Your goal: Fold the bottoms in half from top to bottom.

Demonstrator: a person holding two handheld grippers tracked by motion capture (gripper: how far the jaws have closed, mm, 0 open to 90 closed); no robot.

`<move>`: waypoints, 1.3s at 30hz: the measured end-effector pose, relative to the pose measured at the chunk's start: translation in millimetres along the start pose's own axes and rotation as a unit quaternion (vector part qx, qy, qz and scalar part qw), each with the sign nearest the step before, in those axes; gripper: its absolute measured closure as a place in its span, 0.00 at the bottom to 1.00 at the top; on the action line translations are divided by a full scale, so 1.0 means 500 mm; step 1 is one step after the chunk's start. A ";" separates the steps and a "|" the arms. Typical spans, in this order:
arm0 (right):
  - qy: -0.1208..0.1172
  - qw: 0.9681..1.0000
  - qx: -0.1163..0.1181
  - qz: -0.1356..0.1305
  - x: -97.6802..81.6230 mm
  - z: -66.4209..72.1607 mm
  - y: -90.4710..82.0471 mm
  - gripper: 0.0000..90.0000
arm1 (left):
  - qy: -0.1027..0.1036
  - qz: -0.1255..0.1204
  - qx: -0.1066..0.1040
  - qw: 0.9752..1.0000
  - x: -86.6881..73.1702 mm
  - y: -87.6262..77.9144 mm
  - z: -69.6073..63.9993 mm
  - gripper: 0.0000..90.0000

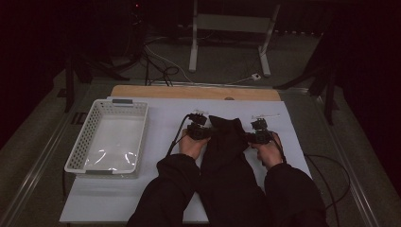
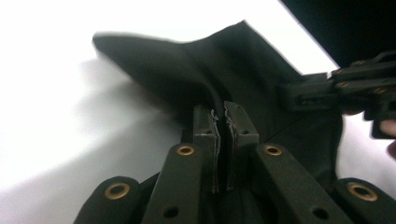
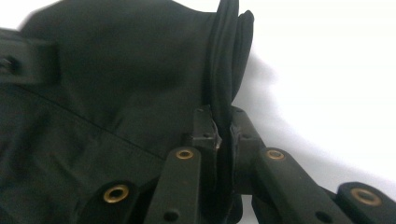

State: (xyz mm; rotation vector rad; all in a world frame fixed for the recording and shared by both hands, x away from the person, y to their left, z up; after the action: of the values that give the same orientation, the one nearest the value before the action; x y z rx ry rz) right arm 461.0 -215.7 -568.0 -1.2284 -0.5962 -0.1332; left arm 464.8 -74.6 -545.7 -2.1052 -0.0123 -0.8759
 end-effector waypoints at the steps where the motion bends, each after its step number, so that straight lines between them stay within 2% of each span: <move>1: 0.009 1.000 -0.002 -0.009 0.005 -0.003 -0.015 0.94 | 0.007 -0.006 -0.004 1.000 0.012 -0.007 -0.015 0.95; 3: 0.011 1.000 0.001 -0.012 0.008 -0.002 -0.021 0.94 | 0.010 -0.009 -0.006 1.000 0.017 -0.011 -0.021 0.95; 4: 0.019 0.999 0.006 -0.026 0.018 -0.001 -0.040 0.94 | 0.013 -0.014 -0.009 1.000 0.026 -0.018 -0.029 0.95; 6: 0.019 0.999 0.008 -0.035 0.026 -0.001 -0.052 0.94 | 0.016 -0.020 -0.010 1.000 0.034 -0.024 -0.035 0.95; 12: 0.044 0.997 0.029 -0.057 0.041 -0.010 -0.075 0.94 | 0.012 -0.028 -0.009 0.999 0.048 -0.035 -0.034 0.95; 13: 0.044 0.997 0.031 -0.059 0.045 -0.010 -0.078 0.94 | 0.008 -0.030 -0.009 0.999 0.050 -0.035 -0.034 0.95; 15: 0.028 0.998 0.014 -0.046 0.057 -0.010 -0.085 0.94 | 0.008 -0.031 -0.007 0.999 0.053 -0.033 -0.035 0.95; 16: 0.022 0.998 0.013 -0.054 0.072 -0.006 -0.093 0.94 | 0.009 -0.034 -0.005 0.999 0.056 -0.035 -0.035 0.95; 17: 0.028 0.998 0.019 -0.062 0.088 -0.003 -0.101 0.94 | 0.008 -0.036 -0.003 0.999 0.058 -0.037 -0.035 0.95; 19: 0.032 0.998 0.021 -0.058 0.104 -0.009 -0.101 0.94 | 0.007 -0.041 0.000 0.999 0.065 -0.046 -0.031 0.95; 21: 0.026 0.997 0.026 -0.064 0.111 -0.008 -0.096 0.94 | 0.009 -0.045 0.007 0.999 0.072 -0.055 -0.023 0.95; 23: 0.022 0.997 0.034 -0.065 0.111 -0.006 -0.088 0.93 | 0.009 -0.045 0.017 0.999 0.079 -0.063 -0.009 0.95; 26: 0.029 0.996 0.049 -0.067 0.112 -0.005 -0.078 0.93 | 0.008 -0.050 0.029 0.998 0.093 -0.076 0.009 0.95; 29: 0.025 0.996 0.058 -0.070 0.114 -0.001 -0.076 0.93 | 0.009 -0.052 0.036 0.998 0.103 -0.084 0.017 0.95; 30: 0.021 0.995 0.060 -0.074 0.117 0.002 -0.076 0.93 | 0.013 -0.054 0.044 0.997 0.112 -0.088 0.020 0.95; 32: 0.014 0.995 0.053 -0.083 0.126 0.008 -0.080 0.93 | 0.014 -0.053 0.041 0.998 0.118 -0.089 0.015 0.95; 35: 0.026 0.993 0.042 -0.104 0.142 -0.005 -0.091 0.93 | 0.024 -0.045 0.030 0.998 0.112 -0.080 0.000 0.95; 37: 0.032 0.993 0.048 -0.107 0.145 -0.013 -0.093 0.93 | 0.027 -0.042 0.026 0.998 0.109 -0.075 -0.004 0.94; 39: 0.025 0.993 0.051 -0.101 0.141 -0.017 -0.093 0.93 | 0.026 -0.041 0.023 0.999 0.109 -0.075 -0.004 0.94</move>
State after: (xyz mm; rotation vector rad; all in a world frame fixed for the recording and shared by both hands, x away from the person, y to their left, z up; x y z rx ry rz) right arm 504.4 -224.5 -495.8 -1.0618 -0.6745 -0.2985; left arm 493.6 -67.0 -486.9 -2.0510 -0.0919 -0.9697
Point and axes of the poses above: each handheld gripper's, and its own axes: y roughly forward along the jaws, x roughly out of its top, z roughly to its left, the point moved 10 cm from there along y, roughly forward along the jaws, and after that the axes turned 9 degrees about z, right-handed, at the moved point
